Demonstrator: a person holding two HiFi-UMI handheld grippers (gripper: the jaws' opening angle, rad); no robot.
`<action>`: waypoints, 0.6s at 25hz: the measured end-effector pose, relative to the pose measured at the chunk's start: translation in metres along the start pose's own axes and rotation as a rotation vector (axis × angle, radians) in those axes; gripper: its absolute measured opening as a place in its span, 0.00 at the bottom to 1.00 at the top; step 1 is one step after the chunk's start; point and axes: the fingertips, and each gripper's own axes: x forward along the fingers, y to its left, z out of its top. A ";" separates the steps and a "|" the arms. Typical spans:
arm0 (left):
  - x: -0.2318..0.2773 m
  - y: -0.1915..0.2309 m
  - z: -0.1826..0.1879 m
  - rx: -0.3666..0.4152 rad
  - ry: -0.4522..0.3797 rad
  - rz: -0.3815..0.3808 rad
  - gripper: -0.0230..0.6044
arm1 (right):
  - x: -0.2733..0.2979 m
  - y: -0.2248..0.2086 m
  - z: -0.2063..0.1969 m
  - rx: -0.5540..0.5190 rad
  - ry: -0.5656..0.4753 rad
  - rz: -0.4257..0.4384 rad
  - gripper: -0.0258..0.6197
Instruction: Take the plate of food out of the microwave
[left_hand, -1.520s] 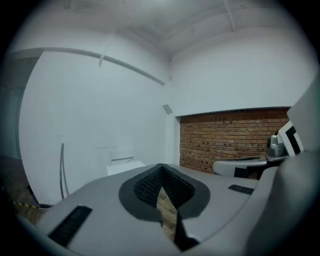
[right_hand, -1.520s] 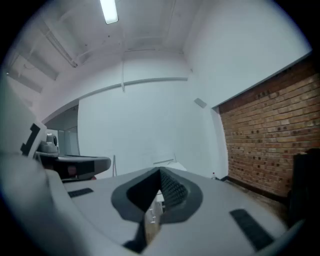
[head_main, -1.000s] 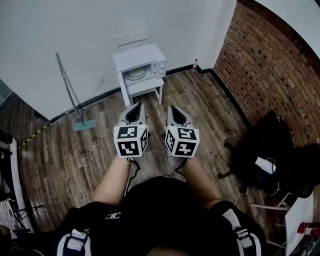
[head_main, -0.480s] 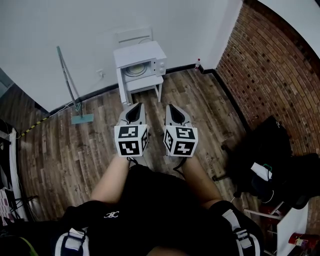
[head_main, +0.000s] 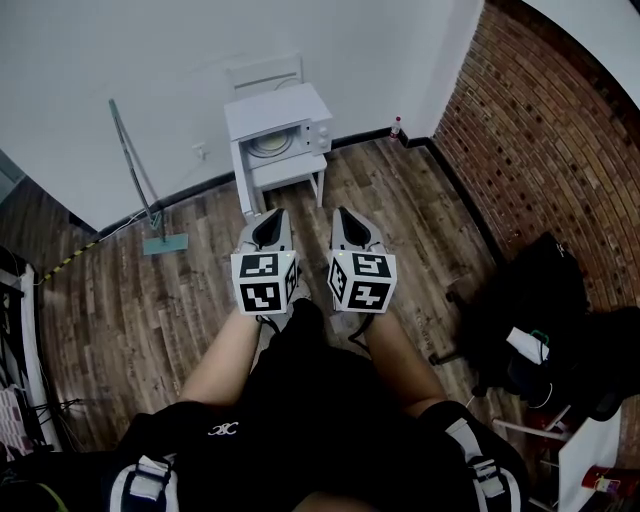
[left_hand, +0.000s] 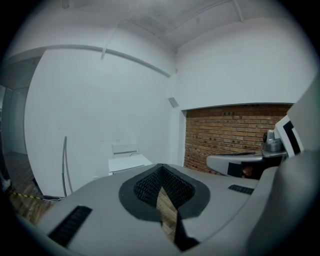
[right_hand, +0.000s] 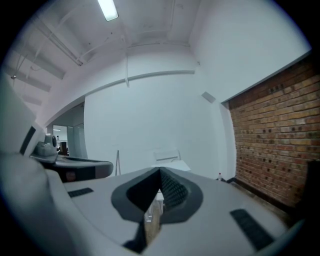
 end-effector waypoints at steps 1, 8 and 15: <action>0.006 0.003 0.001 0.002 -0.002 -0.002 0.03 | 0.007 -0.001 0.001 -0.003 0.000 0.000 0.05; 0.063 0.033 0.006 -0.039 -0.003 -0.007 0.03 | 0.066 -0.015 0.008 -0.015 -0.012 -0.041 0.05; 0.130 0.077 0.011 -0.089 0.038 0.022 0.03 | 0.152 -0.025 0.021 0.010 0.018 -0.024 0.05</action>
